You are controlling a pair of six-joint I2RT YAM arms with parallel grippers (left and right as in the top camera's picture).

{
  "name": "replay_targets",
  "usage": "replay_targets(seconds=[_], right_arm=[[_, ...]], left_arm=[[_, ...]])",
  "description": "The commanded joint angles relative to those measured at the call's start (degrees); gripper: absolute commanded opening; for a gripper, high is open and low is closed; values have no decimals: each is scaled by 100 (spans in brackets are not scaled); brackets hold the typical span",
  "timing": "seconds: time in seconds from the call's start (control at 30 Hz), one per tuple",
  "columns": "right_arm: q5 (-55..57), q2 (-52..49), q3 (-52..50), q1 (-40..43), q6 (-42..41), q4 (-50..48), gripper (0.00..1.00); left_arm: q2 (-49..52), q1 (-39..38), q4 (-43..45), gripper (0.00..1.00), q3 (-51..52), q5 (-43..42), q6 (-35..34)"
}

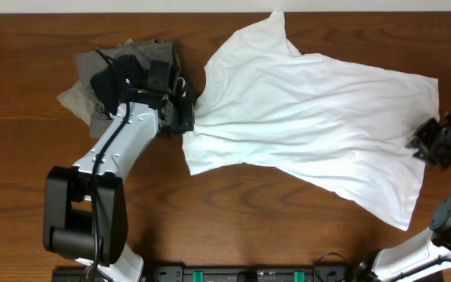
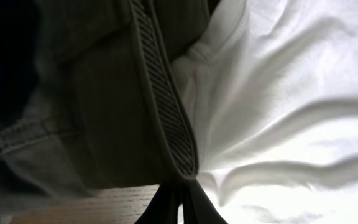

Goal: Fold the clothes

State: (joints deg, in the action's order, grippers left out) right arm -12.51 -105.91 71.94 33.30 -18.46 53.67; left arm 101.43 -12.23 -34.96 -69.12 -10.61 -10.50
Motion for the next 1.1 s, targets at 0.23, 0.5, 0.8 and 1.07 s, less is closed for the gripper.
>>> replay_targets(seconds=[0.23, 0.5, 0.8, 1.07], right_arm=[[999, 24, -1128, 50, -778, -1261, 5], [2009, 22, -1399, 184, -1274, -2942, 1], [-28, 157, -629, 205, -72, -2782, 10], [-1346, 1121, -367, 190, 96, -2197, 28]], left_arm=[[-37, -70, -92, 6, -74, 15, 129], [-37, -68, -199, 6, -74, 42, 321], [-85, -70, -396, 24, -79, -92, 317], [-566, -111, -1604, 44, -79, -101, 190]])
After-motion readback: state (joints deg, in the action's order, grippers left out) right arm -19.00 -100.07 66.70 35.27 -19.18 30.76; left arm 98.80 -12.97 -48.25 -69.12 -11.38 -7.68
